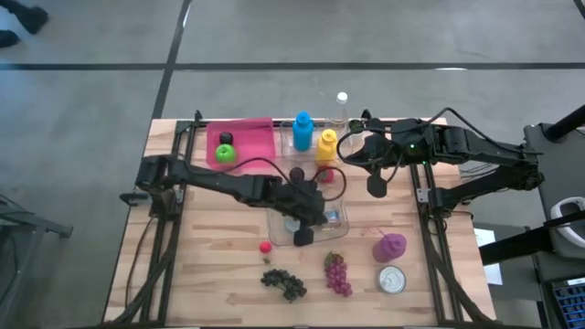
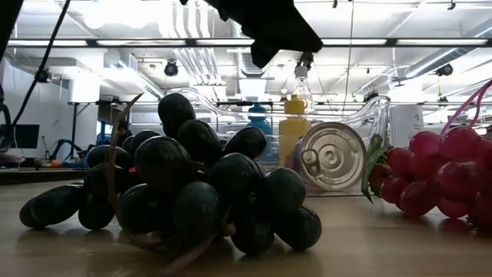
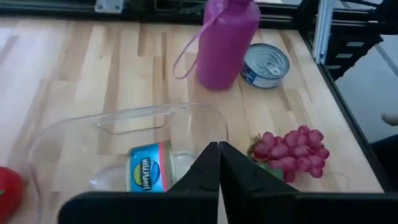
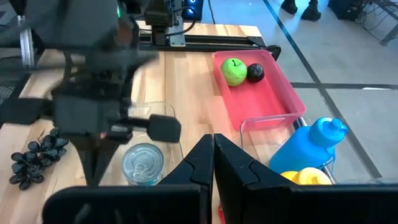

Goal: Pick & Place Food Item
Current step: Put the blue pink tuna can into the bottom transparent bin

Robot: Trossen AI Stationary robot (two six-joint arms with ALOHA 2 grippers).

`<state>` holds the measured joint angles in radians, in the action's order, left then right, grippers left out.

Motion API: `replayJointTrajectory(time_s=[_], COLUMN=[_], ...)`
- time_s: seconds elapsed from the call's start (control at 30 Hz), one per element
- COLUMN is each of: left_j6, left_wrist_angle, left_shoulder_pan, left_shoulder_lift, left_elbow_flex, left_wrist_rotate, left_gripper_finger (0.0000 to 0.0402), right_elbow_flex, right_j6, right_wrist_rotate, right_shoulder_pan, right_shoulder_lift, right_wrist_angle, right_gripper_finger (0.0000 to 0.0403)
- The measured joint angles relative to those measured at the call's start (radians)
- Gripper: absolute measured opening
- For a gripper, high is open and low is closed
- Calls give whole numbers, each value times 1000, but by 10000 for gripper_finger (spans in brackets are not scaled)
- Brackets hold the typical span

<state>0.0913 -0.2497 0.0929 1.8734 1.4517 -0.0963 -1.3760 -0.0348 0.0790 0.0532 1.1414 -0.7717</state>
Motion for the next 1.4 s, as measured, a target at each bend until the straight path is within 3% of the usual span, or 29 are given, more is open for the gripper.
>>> replayJointTrajectory(time_s=[0.43, 1.0, 1.17, 1.4], left_j6=[87, 100, 94, 43], left_wrist_angle=[-1, -24, -23, -10], left_shoulder_pan=[-9, -42, -47, -39], left_shoulder_lift=[96, 141, 141, 141], left_elbow_flex=[1, 1, 1, 1], left_wrist_rotate=[30, 194, 178, 53], left_gripper_finger=[1, 0, 0, 0], right_elbow_flex=[0, 0, 0, 0], right_j6=[1, -2, -1, 1], right_wrist_rotate=[0, 0, 0, 0], right_shoulder_pan=[0, 0, 0, 0], right_shoulder_lift=[0, 0, 0, 0], right_wrist_angle=[0, 0, 0, 0], right_gripper_finger=[8, 8, 8, 8])
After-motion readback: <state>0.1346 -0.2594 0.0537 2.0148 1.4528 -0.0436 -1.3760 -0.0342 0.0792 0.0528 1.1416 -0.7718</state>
